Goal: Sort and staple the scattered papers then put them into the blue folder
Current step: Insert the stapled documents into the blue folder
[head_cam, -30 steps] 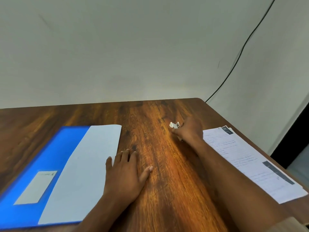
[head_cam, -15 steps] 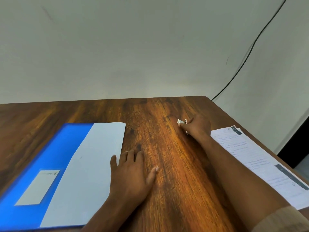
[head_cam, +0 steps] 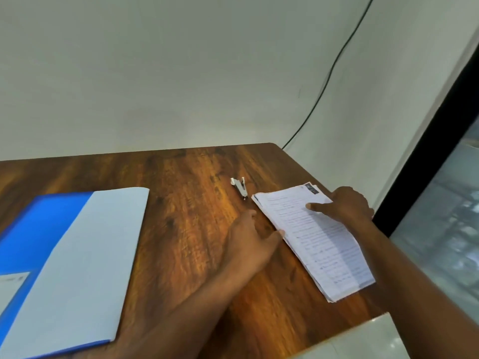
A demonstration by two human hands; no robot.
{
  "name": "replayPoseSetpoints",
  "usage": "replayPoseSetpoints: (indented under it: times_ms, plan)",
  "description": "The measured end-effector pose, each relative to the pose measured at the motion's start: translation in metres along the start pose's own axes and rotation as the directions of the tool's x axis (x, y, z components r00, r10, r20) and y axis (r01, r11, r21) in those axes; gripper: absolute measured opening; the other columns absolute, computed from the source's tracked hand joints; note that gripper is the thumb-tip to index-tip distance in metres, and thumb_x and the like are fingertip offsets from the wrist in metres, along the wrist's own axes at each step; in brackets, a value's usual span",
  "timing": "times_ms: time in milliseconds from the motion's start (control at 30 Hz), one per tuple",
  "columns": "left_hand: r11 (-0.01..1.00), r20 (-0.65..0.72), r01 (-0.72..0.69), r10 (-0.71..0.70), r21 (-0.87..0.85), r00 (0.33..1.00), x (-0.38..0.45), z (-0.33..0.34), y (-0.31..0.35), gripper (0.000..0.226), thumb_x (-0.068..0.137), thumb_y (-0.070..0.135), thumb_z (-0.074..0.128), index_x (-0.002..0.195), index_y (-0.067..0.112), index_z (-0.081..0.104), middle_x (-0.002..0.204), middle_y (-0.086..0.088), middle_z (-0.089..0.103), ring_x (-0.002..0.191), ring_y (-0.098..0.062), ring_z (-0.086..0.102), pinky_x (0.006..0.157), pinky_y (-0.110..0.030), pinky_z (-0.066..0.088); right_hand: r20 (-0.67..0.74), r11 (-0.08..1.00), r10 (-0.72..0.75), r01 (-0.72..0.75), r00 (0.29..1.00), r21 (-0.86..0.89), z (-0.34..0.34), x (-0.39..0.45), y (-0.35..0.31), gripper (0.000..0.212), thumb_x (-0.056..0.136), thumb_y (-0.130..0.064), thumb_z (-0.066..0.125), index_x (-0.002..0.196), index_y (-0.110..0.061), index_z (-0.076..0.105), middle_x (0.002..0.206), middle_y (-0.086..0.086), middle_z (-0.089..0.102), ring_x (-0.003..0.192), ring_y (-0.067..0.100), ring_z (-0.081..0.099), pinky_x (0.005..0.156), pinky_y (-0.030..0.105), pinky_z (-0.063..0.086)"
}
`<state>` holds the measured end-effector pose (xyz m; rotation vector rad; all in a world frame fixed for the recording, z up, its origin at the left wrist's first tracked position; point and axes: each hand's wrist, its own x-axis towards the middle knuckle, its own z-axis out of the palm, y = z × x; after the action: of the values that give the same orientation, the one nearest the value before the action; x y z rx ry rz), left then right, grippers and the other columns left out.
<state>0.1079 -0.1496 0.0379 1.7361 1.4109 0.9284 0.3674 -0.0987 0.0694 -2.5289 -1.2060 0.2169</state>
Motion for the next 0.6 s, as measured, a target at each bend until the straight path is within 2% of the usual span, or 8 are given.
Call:
replayPoseSetpoints:
  times_ms: [100,200,333,467,533,600]
  plan:
    - [0.986,0.012,0.030,-0.029,-0.163,1.000,0.007,0.018,0.015,0.069,0.085,0.035,0.085,0.142,0.021,0.048,0.133,0.011,0.058,0.119,-0.011,0.058,0.100,-0.031,0.052,0.041,0.999,0.031,-0.030,0.999,-0.019,0.000,0.001,0.015,0.112,0.026,-0.103,0.064,0.108,-0.026,0.062,0.109,0.001,0.071,0.098,0.029,0.069,0.091,0.049,0.056]
    - [0.940,0.033,0.087,-0.081,-0.329,0.996,0.019,0.035,0.020,0.069,0.081,0.026,0.088,0.137,0.021,0.048,0.134,0.012,0.065,0.118,-0.007,0.063,0.100,-0.034,0.057,0.052,1.000,0.019,-0.018,0.998,-0.014,0.000,-0.001,0.027,0.103,0.032,-0.098,0.070,0.105,-0.026,0.060,0.101,-0.001,0.070,0.088,0.025,0.070,0.085,0.046,0.060]
    - [0.910,0.068,0.130,-0.113,-0.393,0.991,0.029,0.053,0.022,0.077,0.067,0.032,0.089,0.135,0.023,0.054,0.126,0.013,0.072,0.116,-0.011,0.070,0.088,-0.040,0.064,0.061,0.999,0.020,-0.022,0.998,0.031,0.000,-0.001,0.039,0.098,0.031,-0.094,0.074,0.101,-0.028,0.059,0.096,-0.003,0.070,0.082,0.021,0.070,0.080,0.044,0.061]
    - [0.873,0.064,0.209,-0.201,-0.440,0.977,0.029,0.056,0.028,0.063,0.080,0.009,0.089,0.128,0.014,0.049,0.121,0.007,0.071,0.107,-0.014,0.071,0.085,-0.038,0.064,0.108,0.989,0.063,-0.077,0.992,0.129,-0.005,-0.003,0.042,0.088,0.037,-0.081,0.088,0.095,-0.023,0.055,0.096,0.000,0.069,0.085,0.024,0.069,0.083,0.046,0.060]
    - [0.846,0.137,0.277,-0.240,-0.455,0.961,0.029,0.054,0.028,0.057,0.082,0.009,0.087,0.127,0.011,0.053,0.121,0.001,0.073,0.098,-0.014,0.073,0.070,-0.029,0.064,0.125,0.979,0.063,-0.086,0.990,0.183,-0.009,-0.007,0.042,0.080,0.043,-0.069,0.096,0.091,-0.020,0.053,0.097,0.003,0.069,0.087,0.026,0.068,0.085,0.047,0.060]
    - [0.849,0.185,0.311,-0.255,-0.426,0.949,0.023,0.047,0.031,0.044,0.086,0.007,0.084,0.119,0.013,0.055,0.117,-0.003,0.073,0.082,-0.011,0.068,0.051,-0.017,0.054,0.147,0.975,0.055,-0.085,0.988,0.207,-0.009,-0.007,0.042,0.077,0.047,-0.061,0.099,0.092,-0.017,0.055,0.098,0.005,0.070,0.087,0.026,0.068,0.084,0.045,0.060]
